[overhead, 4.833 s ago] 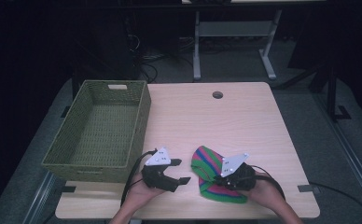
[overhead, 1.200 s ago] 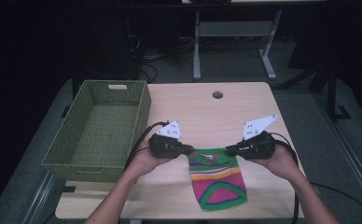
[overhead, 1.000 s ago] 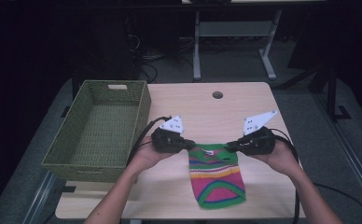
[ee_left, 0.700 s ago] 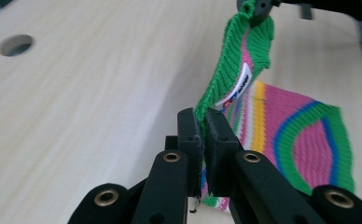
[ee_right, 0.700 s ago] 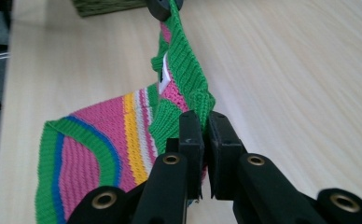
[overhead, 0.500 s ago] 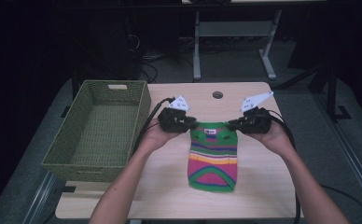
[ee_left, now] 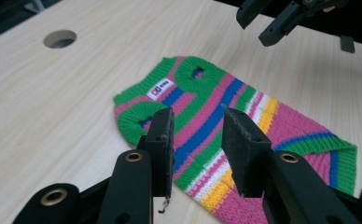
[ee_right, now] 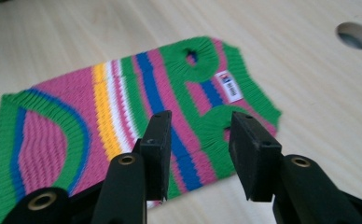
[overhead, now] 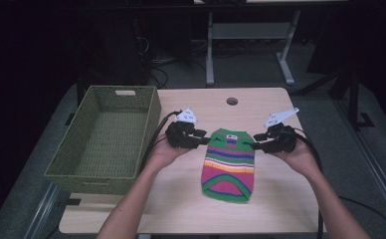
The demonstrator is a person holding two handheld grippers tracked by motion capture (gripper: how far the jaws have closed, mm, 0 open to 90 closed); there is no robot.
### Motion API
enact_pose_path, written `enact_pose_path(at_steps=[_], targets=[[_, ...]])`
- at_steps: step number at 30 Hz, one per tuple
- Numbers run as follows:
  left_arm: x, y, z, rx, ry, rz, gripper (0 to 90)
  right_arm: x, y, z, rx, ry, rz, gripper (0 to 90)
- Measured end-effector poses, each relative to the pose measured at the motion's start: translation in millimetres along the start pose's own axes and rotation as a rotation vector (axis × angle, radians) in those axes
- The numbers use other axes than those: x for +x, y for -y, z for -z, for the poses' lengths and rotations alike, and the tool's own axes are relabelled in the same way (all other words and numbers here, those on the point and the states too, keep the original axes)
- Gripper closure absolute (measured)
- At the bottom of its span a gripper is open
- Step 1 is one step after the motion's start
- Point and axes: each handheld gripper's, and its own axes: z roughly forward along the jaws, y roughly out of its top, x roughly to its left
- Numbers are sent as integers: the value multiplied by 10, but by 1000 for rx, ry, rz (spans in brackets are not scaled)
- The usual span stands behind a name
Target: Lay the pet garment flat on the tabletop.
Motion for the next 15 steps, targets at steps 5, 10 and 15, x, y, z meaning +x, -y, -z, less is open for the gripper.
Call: enact_pose_path(at_steps=[5, 10, 15], targets=[[-85, 122, -121, 33, 41, 1, 664, 104, 89, -91, 42, -39, -16, 575], [-176, 280, -282, 79, 70, 13, 678, 210, 197, -231, 80, -75, -20, 544], [-257, 388, -390, 111, 93, -9, 773, 300, 273, -312, 101, -101, -8, 623]])
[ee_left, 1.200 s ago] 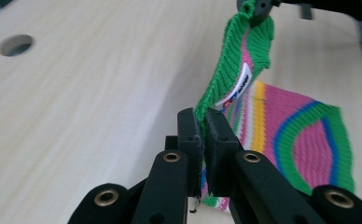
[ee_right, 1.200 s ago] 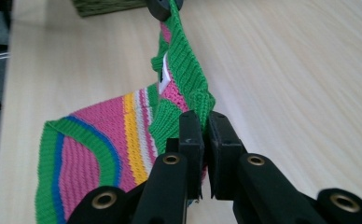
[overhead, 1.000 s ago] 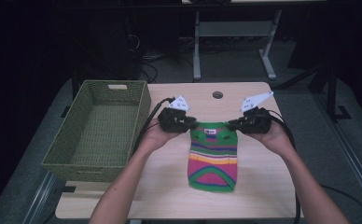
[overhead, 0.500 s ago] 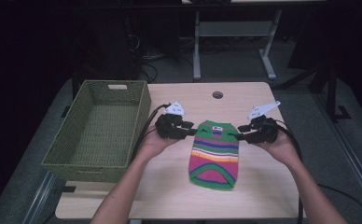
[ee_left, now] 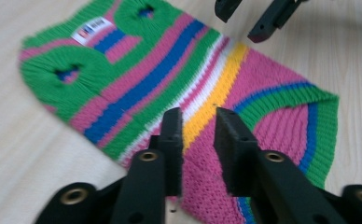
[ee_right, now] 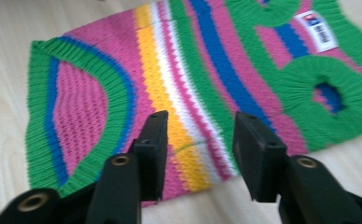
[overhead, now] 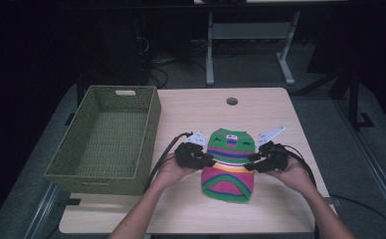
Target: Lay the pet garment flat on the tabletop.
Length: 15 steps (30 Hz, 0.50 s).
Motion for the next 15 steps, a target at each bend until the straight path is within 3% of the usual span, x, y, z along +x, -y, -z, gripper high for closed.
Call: enact_pose_path(at_steps=[4, 6, 8, 13, 15], targets=[[-53, 47, -77, 28, 10, -15, 796, 56, 37, -26, -2, 2, 10, 733], [-89, 75, -101, 56, -1, -34, 892, 87, 53, -28, -4, 5, 17, 823], [-98, 93, -125, 88, -15, -39, 900, 117, 71, -50, 16, 25, 27, 892], [-109, 131, -177, 124, -21, -36, 900, 128, 95, -123, 60, 17, 11, 897], [-109, 139, -187, 128, -19, -23, 900, 122, 92, -155, 79, 29, 27, 897]])
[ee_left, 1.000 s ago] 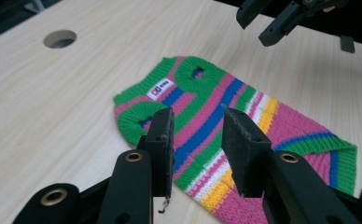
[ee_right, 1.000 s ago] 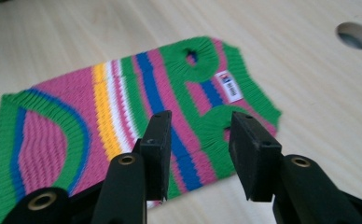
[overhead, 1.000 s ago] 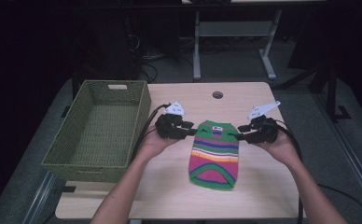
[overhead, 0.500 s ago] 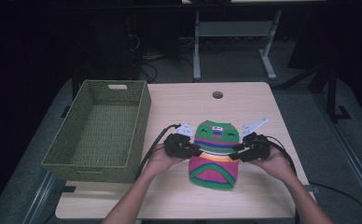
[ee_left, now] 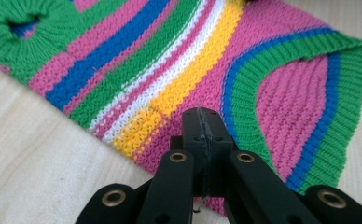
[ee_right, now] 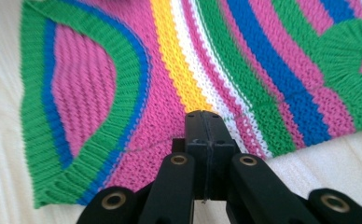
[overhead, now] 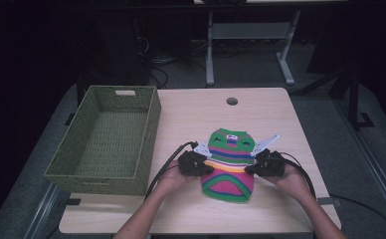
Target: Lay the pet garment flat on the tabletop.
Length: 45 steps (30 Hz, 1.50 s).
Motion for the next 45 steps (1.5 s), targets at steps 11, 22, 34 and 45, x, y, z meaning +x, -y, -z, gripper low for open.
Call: enact_pose_path(at_steps=[11, 22, 34, 45], targets=[[-7, 21, 11, 26, -7, 3, 900, -37, -36, -80, -10, 13, -3, 896], [18, 70, 51, 31, -8, 7, 899, -84, -64, -115, -35, 12, -33, 884], [28, 76, 62, 25, -13, 21, 891, -115, -52, -120, -49, -5, -54, 874], [44, 120, 141, -36, -20, 104, 669, -138, -39, -22, -117, -20, -82, 675]])
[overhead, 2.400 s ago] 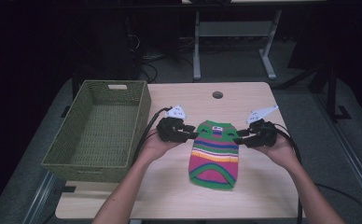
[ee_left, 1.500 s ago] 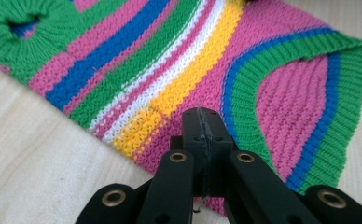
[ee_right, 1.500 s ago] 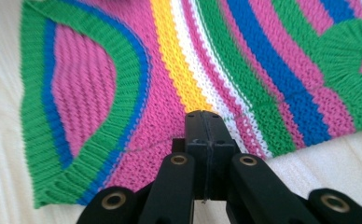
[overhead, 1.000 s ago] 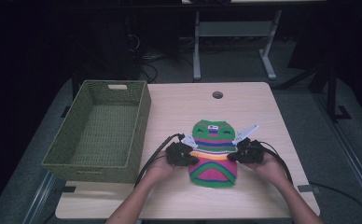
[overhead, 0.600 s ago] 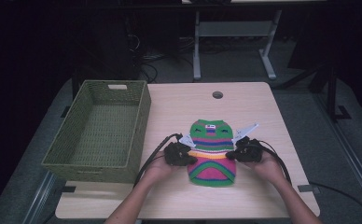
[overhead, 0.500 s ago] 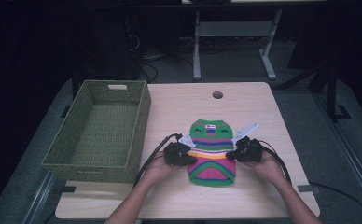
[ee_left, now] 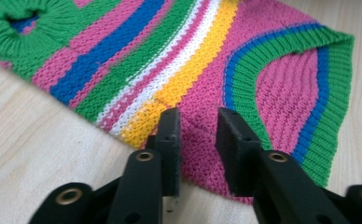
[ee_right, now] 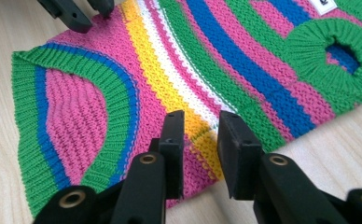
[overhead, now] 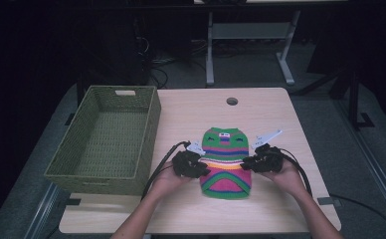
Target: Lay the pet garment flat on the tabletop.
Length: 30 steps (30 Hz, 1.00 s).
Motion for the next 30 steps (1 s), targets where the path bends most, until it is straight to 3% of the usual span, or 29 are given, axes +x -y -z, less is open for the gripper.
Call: enact_pose_path(at_steps=[1, 7, 10, 18, 24, 30], targets=[[6, 11, 20, -12, -6, 11, 619, -9, 8, 15, -5, -1, -20, 642], [4, 44, 85, -30, -28, 19, 501, -15, 21, 80, -31, 8, -30, 549], [2, 67, 110, -52, -33, 34, 468, -20, 25, 101, -36, 10, -27, 521], [-24, 112, 140, -53, -56, 38, 409, -35, 57, 163, -37, 20, -52, 442], [-49, 139, 185, -66, -68, 57, 361, -40, 102, 252, -43, 26, -62, 415], [-81, 127, 232, -85, -76, 48, 340, -46, 183, 325, -60, 42, -57, 403]])
